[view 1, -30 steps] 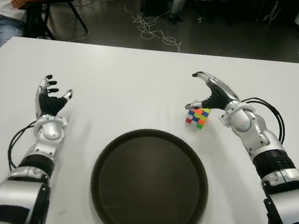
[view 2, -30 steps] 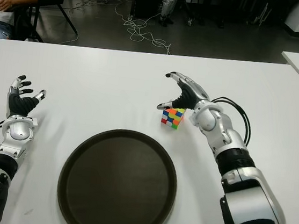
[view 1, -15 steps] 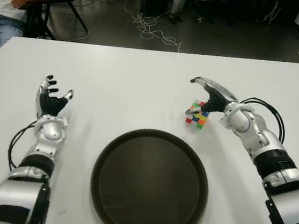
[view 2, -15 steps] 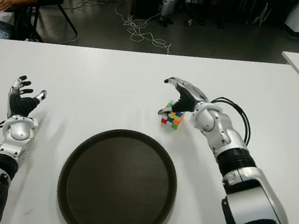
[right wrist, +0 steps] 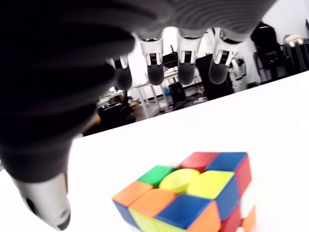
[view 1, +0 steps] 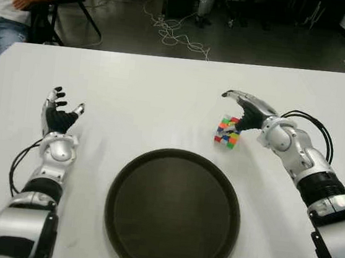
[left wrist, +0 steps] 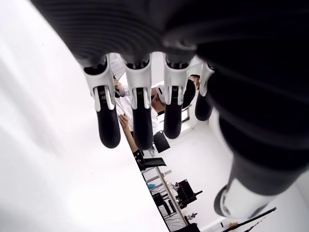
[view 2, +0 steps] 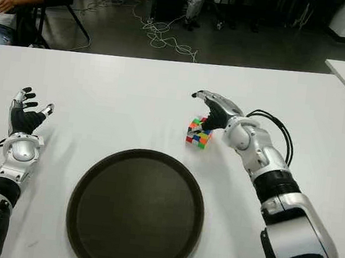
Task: Pick up the Rubik's Cube and put it in the plate
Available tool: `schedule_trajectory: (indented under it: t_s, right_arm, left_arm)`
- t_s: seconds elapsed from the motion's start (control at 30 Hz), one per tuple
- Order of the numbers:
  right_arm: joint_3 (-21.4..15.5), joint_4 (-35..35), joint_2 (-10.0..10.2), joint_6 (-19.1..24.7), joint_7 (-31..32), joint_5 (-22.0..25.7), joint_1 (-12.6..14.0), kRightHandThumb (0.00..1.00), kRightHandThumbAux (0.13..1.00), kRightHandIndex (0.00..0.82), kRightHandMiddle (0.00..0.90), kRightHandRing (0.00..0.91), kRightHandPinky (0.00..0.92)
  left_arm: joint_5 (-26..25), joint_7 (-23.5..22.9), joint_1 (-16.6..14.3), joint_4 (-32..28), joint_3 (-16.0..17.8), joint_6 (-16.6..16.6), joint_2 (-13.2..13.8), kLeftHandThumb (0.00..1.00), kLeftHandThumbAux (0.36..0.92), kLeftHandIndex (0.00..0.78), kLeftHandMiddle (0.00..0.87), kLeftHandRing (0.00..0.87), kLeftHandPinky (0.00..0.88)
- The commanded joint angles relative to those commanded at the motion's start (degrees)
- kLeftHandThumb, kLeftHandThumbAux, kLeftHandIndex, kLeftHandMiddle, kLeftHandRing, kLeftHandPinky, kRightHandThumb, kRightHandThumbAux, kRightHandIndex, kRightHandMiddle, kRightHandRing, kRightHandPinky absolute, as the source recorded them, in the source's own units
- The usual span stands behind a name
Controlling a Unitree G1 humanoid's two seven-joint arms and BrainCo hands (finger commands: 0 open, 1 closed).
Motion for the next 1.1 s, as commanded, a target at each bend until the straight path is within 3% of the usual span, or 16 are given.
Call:
schedule_trajectory:
  t_s: [0.27, 0.57, 1.1]
  right_arm:
    - [-0.44, 1.07, -0.11, -0.92, 0.73, 1.37, 0.33, 0.000, 0.766, 0.045, 0.057, 0.063, 0.026]
    - [-0.54, 0.36, -0.20, -0.57, 1.62, 2.05, 1.04, 0.000, 0.735, 0.033, 0.054, 0.051, 0.016]
    - [-0.36, 0.22, -0.33, -0.63, 1.11, 1.59, 1.70, 0.000, 0.757, 0.033, 0.054, 0.051, 0.024]
  left_arm:
    - [-0.29, -0.19, -0.09, -0.02, 0.18, -0.08, -0.15, 0.082, 0.745, 0.150, 0.234, 0.279, 0.334]
    - [-0.35, -0.28, 0.03, -0.15, 0.20, -0.35, -0.22, 0.079, 0.780, 0.143, 0.233, 0.279, 0.352]
    - [-1.17, -0.91, -0.04, -0.25, 0.79, -0.15, -0.38, 0.086, 0.781, 0.158, 0.259, 0.314, 0.388]
